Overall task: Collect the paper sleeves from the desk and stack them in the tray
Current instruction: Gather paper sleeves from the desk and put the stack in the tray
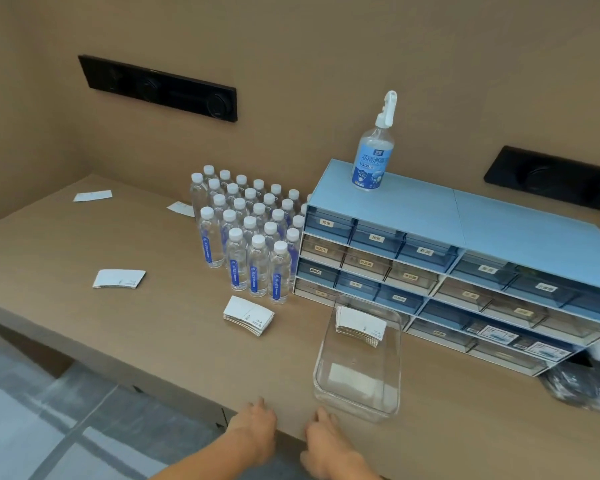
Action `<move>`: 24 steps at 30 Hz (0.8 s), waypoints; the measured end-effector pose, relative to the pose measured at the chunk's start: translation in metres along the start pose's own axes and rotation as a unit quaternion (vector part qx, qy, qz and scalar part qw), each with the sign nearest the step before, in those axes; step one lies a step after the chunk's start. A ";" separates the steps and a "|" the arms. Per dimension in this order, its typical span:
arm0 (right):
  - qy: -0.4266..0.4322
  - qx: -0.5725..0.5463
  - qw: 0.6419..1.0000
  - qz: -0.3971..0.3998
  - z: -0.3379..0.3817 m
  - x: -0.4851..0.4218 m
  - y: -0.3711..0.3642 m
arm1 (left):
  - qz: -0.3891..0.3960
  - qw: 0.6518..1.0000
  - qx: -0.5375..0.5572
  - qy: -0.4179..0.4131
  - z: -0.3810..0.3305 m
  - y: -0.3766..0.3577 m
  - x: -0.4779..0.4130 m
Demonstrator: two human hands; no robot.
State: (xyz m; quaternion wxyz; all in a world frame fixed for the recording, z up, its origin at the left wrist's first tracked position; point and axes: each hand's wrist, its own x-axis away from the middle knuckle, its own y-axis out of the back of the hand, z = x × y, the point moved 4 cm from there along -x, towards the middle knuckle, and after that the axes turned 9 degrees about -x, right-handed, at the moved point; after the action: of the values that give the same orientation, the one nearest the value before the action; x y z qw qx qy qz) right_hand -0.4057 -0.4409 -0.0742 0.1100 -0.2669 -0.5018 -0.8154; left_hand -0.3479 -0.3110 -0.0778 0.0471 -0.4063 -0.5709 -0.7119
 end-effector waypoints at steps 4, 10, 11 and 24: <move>0.005 0.013 1.000 0.004 -0.006 0.007 -0.011 | -0.003 1.000 0.003 0.014 -0.008 -0.008 0.007; 0.007 0.024 1.000 0.004 -0.014 0.013 -0.016 | -0.006 0.999 0.017 0.033 -0.014 -0.014 0.013; 0.006 0.023 1.000 0.003 -0.015 0.013 -0.016 | -0.006 0.999 0.020 0.036 -0.014 -0.014 0.014; 0.007 0.032 0.999 0.011 -0.020 0.013 -0.018 | -0.023 0.999 0.009 0.043 -0.012 -0.013 0.013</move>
State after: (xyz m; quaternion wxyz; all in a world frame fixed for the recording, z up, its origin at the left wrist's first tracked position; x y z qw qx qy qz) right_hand -0.4312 -0.4489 -0.0879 0.1309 -0.2635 -0.5236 -0.7996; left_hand -0.3701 -0.3119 -0.0800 0.0586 -0.3620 -0.5837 -0.7245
